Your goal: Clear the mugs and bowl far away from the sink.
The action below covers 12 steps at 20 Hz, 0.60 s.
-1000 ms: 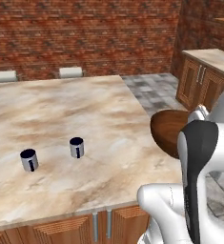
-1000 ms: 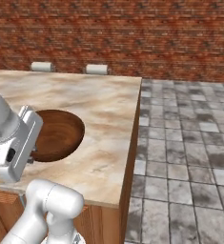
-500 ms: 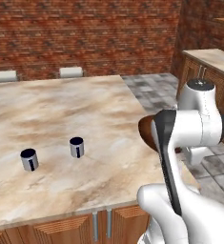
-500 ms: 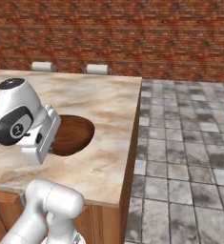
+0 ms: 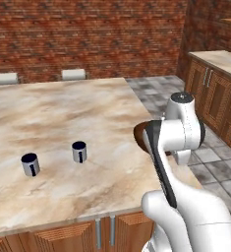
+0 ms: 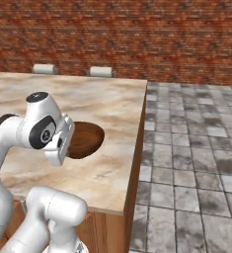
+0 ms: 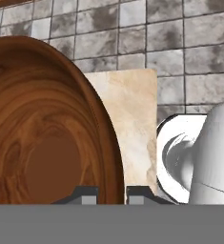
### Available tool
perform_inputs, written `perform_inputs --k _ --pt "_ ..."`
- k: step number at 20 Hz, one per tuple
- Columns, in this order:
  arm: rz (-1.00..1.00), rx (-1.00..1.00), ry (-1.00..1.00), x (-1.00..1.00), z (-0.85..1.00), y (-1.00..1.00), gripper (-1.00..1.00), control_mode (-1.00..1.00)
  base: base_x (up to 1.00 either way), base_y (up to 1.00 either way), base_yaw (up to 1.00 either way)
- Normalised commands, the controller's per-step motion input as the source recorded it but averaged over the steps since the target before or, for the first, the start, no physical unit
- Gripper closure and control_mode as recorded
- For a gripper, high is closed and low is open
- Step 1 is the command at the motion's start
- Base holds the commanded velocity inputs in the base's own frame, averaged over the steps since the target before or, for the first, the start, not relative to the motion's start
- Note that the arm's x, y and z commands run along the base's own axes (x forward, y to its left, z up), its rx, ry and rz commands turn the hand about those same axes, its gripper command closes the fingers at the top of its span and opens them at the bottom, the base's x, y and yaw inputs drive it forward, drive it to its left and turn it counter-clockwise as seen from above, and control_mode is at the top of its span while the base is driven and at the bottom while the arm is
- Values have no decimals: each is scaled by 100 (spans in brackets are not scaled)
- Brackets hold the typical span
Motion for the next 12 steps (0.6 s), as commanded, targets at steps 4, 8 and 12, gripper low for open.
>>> perform_inputs --k 4,8,12 --pt "5 0 6 77 -48 0 100 -100 0 0 0" --pt "4 0 7 76 -54 0 100 -100 0 0 0" --pt "5 2 6 71 -60 0 100 -100 0 0 0"
